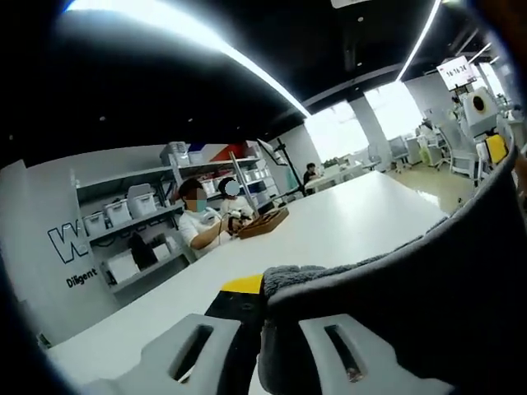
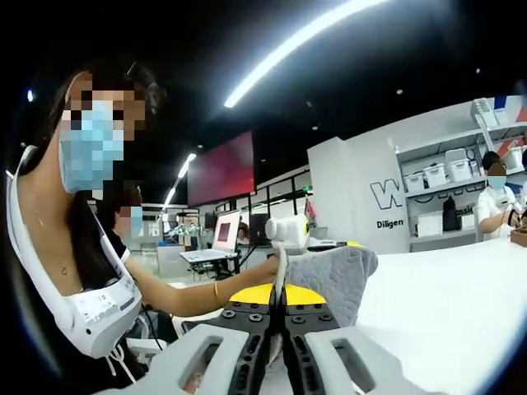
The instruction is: Open the folded towel by lifting each exposed corner and separating the folded layers until the towel lies flat within the target outline without major curled edges
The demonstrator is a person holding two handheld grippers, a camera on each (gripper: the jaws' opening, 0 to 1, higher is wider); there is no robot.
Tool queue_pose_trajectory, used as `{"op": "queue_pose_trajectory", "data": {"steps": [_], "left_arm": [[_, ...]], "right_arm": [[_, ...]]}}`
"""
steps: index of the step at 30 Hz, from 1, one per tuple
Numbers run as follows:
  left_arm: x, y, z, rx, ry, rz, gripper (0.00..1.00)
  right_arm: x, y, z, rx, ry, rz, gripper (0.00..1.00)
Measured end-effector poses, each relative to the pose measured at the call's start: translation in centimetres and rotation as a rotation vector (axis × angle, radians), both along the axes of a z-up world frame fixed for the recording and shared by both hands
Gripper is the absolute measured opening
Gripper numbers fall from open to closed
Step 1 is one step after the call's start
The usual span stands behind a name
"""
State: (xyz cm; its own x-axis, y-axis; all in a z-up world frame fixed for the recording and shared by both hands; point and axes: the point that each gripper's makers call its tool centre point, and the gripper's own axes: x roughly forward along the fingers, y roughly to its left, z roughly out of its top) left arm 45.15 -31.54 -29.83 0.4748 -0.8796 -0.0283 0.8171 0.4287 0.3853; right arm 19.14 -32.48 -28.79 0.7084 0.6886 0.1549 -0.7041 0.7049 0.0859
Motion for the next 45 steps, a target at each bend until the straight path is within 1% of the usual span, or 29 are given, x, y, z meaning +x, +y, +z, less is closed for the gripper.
{"op": "queue_pose_trajectory", "data": {"steps": [3, 5, 6, 7, 8, 11, 13, 14, 18, 23, 24, 26, 33, 34, 35, 36, 40, 42, 44, 45], "left_arm": [[-0.1, -0.9, 0.0, 0.001, 0.005, 0.001, 0.02], [-0.2, -1.5, 0.0, -0.01, 0.015, -0.006, 0.02], [-0.3, -1.9, 0.3, -0.032, 0.011, -0.006, 0.02], [-0.4, -2.2, 0.7, -0.067, 0.015, -0.002, 0.02], [-0.5, -2.5, 0.6, -0.069, 0.022, -0.005, 0.02], [-0.8, -3.9, 0.2, -0.025, -0.005, -0.01, 0.02], [-0.8, -4.5, -0.1, -0.016, -0.001, -0.006, 0.02], [-0.8, -5.0, -0.7, 0.012, -0.006, -0.013, 0.02], [-0.6, -5.9, -1.7, 0.053, -0.007, -0.01, 0.02], [-0.5, -6.8, -2.1, 0.077, -0.012, -0.006, 0.02], [-0.5, -7.1, -2.3, 0.093, -0.017, -0.002, 0.02], [-0.5, -7.5, -3.0, 0.123, -0.017, 0.003, 0.02], [-0.7, -9.0, -4.9, 0.17, -0.007, -0.004, 0.02], [-0.6, -9.2, -5.1, 0.201, -0.046, 0.0, 0.02], [-0.6, -9.3, -5.3, 0.226, -0.078, 0.002, 0.02], [-0.6, -9.4, -5.6, 0.246, -0.084, 0.01, 0.02], [-0.8, -10.2, -6.2, 0.239, -0.057, -0.001, 0.02], [-0.8, -10.6, -6.7, 0.249, -0.041, -0.002, 0.02], [-0.8, -10.7, -6.9, 0.254, -0.039, -0.004, 0.02], [-0.9, -11.0, -7.4, 0.268, -0.036, -0.006, 0.02]], "right_arm": [[-0.1, -0.4, -0.4, 0.001, 0.011, -0.012, 0.0], [-0.4, -0.7, -0.5, 0.004, 0.015, -0.024, 0.0], [-0.5, -0.9, -0.6, 0.004, 0.018, -0.031, 0.0], [-0.6, -1.1, -0.8, -0.005, 0.018, -0.043, 0.0], [-0.6, -1.2, -0.9, -0.008, 0.019, -0.046, 0.0], [-0.8, -1.6, -1.4, -0.014, 0.031, -0.065, 0.0], [-0.9, -1.8, -1.6, -0.012, 0.034, -0.075, 0.0], [-1.1, -2.0, -1.8, -0.011, 0.035, -0.084, 0.0], [-1.1, -3.0, -2.3, -0.033, 0.034, -0.14, 0.0], [-1.2, -3.9, -2.9, -0.035, 0.028, -0.193, 0.0], [-1.2, -4.1, -3.0, -0.034, 0.031, -0.202, 0.0], [-1.1, -4.7, -3.5, -0.027, 0.037, -0.226, 0.0], [-0.9, -6.5, -5.6, 0.023, 0.077, -0.288, 0.0], [-0.9, -6.7, -5.9, 0.024, 0.084, -0.3, 0.0], [-0.8, -7.1, -6.4, 0.007, 0.094, -0.328, 0.0], [-0.8, -7.4, -6.6, -0.012, 0.09, -0.347, 0.0], [-0.9, -7.8, -7.1, -0.009, 0.099, -0.36, 0.0], [-0.9, -8.0, -7.5, -0.024, 0.107, -0.371, 0.0], [-0.9, -8.1, -7.7, -0.031, 0.108, -0.376, 0.0], [-0.8, -8.2, -8.3, -0.045, 0.111, -0.387, 0.0]]}}
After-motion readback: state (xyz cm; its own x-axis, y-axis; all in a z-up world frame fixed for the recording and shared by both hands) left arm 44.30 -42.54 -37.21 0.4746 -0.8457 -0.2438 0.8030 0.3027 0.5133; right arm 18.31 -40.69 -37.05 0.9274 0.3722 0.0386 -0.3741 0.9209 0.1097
